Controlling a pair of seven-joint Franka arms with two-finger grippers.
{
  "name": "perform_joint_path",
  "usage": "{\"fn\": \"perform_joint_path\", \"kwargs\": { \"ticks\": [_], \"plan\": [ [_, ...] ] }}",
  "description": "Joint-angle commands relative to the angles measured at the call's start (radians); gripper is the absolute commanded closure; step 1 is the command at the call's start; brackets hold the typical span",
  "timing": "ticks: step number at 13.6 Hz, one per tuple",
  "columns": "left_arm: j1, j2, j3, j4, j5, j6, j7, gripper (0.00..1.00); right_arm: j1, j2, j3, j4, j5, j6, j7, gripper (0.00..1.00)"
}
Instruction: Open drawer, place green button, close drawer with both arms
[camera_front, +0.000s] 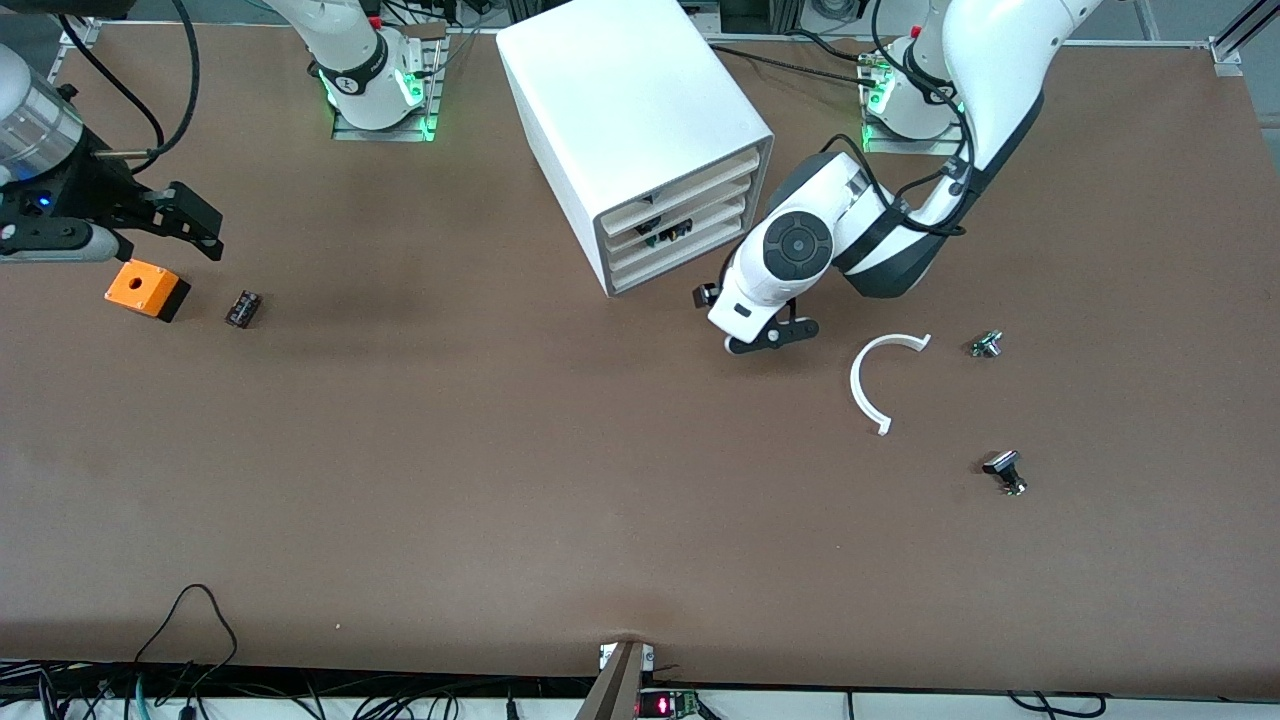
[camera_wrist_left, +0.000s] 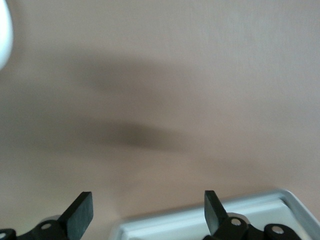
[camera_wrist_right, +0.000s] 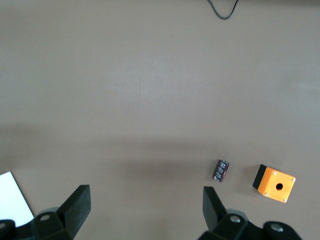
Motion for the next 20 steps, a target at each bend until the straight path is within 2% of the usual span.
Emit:
{"fn": "perform_joint_path", "kwargs": {
  "ticks": [1,6,9,11,12,14,16,17,19,20],
  "plan": [
    [0.019,-0.046,-0.005,0.027,0.128,-0.063,0.146,0.02,-0.01,0.023,0.008,0.047,0.018,-0.007,-0.022,0.01],
    [0.178,-0.039,0.004,0.147,0.162,-0.079,0.632,0.02,-0.011,0.024,0.008,0.05,0.02,-0.004,-0.032,0.01],
    [0.241,-0.048,0.035,0.209,0.148,-0.139,0.71,0.01,-0.011,0.024,0.007,0.05,0.031,-0.004,-0.029,0.01],
    [0.251,-0.091,0.072,0.214,0.124,-0.155,0.751,0.01,-0.014,0.023,0.006,0.052,0.04,-0.006,-0.026,0.01],
    [0.249,-0.121,0.114,0.21,0.078,-0.159,0.78,0.01,-0.014,0.023,0.006,0.052,0.04,-0.006,-0.026,0.01],
    [0.191,-0.189,0.254,0.205,-0.055,-0.173,0.858,0.01,-0.014,0.024,0.006,0.052,0.04,-0.006,-0.026,0.01],
    [0.075,-0.274,0.461,0.191,-0.164,-0.217,0.926,0.01,-0.011,0.023,0.006,0.052,0.04,-0.006,-0.023,0.01],
    [0.05,-0.323,0.513,0.168,-0.174,-0.236,0.978,0.01,-0.014,0.024,0.006,0.052,0.04,-0.006,-0.021,0.01],
    [0.044,-0.461,0.553,0.049,-0.189,-0.236,1.004,0.01,-0.011,0.023,0.006,0.052,0.04,-0.006,-0.019,0.01],
    [0.024,-0.536,0.61,-0.041,-0.265,-0.219,1.019,0.01,-0.014,0.023,0.006,0.052,0.04,-0.006,-0.019,0.01]
  ]
}}
